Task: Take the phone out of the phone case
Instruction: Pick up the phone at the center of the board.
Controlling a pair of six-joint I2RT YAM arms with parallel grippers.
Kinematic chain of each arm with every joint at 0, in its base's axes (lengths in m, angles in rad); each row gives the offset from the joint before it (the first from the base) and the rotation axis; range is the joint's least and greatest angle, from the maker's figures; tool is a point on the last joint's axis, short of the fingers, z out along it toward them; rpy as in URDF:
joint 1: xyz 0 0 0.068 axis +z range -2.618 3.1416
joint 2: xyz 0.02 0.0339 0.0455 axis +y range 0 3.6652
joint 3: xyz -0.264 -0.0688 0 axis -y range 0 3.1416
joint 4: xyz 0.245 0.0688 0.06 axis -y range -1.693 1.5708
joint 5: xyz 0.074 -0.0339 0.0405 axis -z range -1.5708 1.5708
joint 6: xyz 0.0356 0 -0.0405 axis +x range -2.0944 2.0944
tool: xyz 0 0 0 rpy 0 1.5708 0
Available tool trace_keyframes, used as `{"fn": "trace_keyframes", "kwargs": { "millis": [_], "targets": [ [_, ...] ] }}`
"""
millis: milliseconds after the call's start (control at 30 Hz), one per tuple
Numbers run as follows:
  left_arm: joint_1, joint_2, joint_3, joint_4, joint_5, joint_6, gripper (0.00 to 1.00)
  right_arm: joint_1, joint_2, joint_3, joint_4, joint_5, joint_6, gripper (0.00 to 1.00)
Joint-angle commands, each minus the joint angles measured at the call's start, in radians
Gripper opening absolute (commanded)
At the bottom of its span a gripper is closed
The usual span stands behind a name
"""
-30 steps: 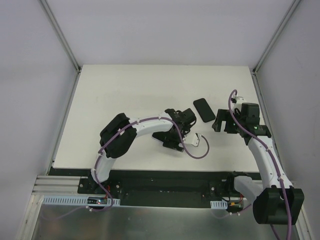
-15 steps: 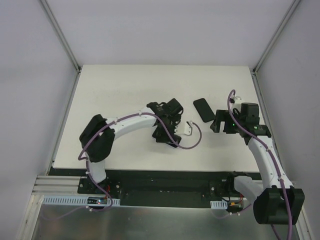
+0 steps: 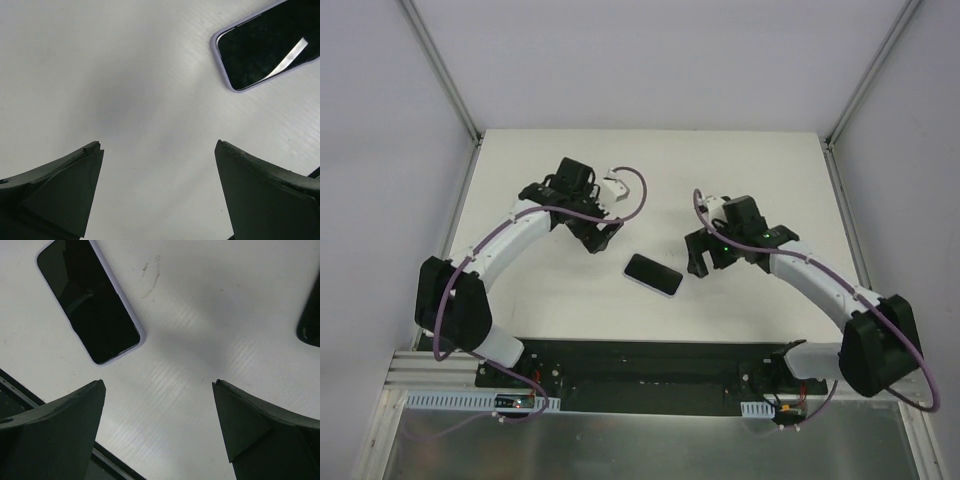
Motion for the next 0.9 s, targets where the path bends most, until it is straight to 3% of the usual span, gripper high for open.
{"fn": "trace_keyframes", "kwargs": {
  "millis": [0, 267, 867],
  "targets": [
    [0.107, -0.064, -0.035, 0.059, 0.02, -0.194, 0.99, 0.114, 0.132, 0.078, 0.079, 0.035, -0.021, 0.99],
    [0.214, -0.107, -0.079, 0.067, 0.026, -0.248, 0.99, 0.238, 0.338, 0.155, 0.102, 0.029, -0.059, 0.99],
    [0.248, -0.15, -0.106, 0.09, 0.003, -0.232, 0.99, 0.309, 0.43, 0.144, 0.127, 0.013, -0.174, 0.99]
  ]
}}
